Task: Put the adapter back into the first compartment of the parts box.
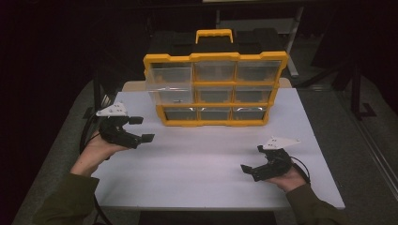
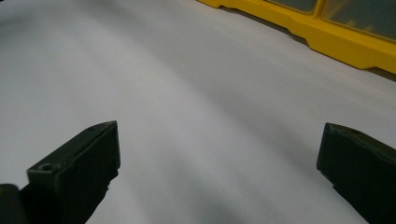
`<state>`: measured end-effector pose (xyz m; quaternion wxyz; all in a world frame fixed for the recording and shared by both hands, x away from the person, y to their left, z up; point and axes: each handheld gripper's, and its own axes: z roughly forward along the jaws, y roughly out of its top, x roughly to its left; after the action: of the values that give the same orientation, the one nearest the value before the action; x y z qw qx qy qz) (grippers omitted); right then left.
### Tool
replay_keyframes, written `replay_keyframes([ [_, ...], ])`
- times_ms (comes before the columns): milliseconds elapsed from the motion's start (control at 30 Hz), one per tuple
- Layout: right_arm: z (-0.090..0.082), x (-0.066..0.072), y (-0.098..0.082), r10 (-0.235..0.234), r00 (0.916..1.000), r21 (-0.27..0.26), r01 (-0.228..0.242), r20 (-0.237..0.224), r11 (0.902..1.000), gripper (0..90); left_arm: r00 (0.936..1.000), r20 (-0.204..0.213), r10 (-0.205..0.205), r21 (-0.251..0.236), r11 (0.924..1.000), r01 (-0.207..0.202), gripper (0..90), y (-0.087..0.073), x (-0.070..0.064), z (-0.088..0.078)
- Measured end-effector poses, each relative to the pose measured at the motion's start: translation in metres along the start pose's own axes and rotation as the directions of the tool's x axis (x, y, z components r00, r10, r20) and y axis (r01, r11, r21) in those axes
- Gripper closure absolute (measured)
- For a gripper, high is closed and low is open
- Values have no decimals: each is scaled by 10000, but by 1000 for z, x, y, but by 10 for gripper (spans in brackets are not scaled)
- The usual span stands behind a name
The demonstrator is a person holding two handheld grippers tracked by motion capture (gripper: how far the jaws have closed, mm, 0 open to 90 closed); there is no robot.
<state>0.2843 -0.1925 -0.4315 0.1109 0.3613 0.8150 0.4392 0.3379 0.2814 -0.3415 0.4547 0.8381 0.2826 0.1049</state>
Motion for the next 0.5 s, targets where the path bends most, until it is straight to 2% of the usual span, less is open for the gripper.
replay_keyframes([
  [267,0,0,0,-3,10000,18,3,-14,10000,0,9997,-129,220,-57,9997,-221,66,-21,-9,13],
  [500,0,0,0,7,10000,16,-7,-13,10000,0,9997,-205,137,-217,9997,-142,8,-37,-14,24],
])
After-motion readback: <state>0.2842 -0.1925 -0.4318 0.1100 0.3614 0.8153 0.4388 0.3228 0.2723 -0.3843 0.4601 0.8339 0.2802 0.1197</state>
